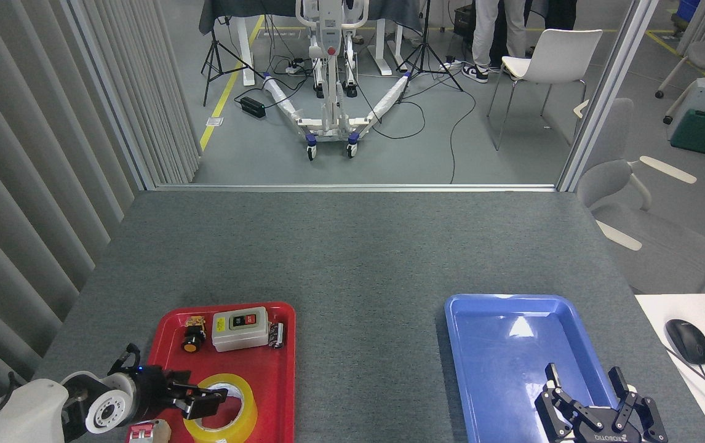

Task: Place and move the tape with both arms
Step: 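Reach the left hand into the yellow tape roll on the red tray and grasp it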

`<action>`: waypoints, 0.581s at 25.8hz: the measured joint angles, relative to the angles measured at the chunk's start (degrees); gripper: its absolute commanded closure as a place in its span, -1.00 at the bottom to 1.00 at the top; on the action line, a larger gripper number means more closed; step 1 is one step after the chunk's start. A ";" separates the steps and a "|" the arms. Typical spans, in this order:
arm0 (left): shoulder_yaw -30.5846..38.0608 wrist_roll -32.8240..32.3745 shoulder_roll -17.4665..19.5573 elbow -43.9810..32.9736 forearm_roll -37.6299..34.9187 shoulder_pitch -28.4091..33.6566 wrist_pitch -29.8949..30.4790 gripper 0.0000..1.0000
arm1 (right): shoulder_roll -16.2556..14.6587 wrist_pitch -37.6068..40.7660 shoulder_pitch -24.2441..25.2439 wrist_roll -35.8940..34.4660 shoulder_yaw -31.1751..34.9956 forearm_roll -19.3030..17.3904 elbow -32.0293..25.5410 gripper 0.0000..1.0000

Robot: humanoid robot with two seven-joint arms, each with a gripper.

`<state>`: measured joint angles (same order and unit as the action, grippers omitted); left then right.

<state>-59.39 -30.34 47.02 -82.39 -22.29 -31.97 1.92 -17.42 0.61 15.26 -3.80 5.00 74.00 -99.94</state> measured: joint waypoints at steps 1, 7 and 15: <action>-0.03 -0.40 -0.07 0.24 0.00 -0.03 0.00 -0.84 | 0.00 0.00 -0.06 0.00 0.00 0.00 0.01 -1.00; 0.10 -5.30 -0.47 2.20 -0.02 -0.13 0.00 -0.67 | -0.02 0.00 -0.39 0.00 -0.01 -0.14 0.05 -1.00; 0.84 -12.58 -2.17 3.81 -0.68 -0.10 -1.00 -0.31 | -1.50 -0.02 -0.37 -0.16 -0.17 -0.36 0.41 -1.00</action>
<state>-58.55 -42.92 44.85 -78.58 -22.97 -32.06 0.92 -18.92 0.59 14.89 -3.96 4.83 73.63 -99.53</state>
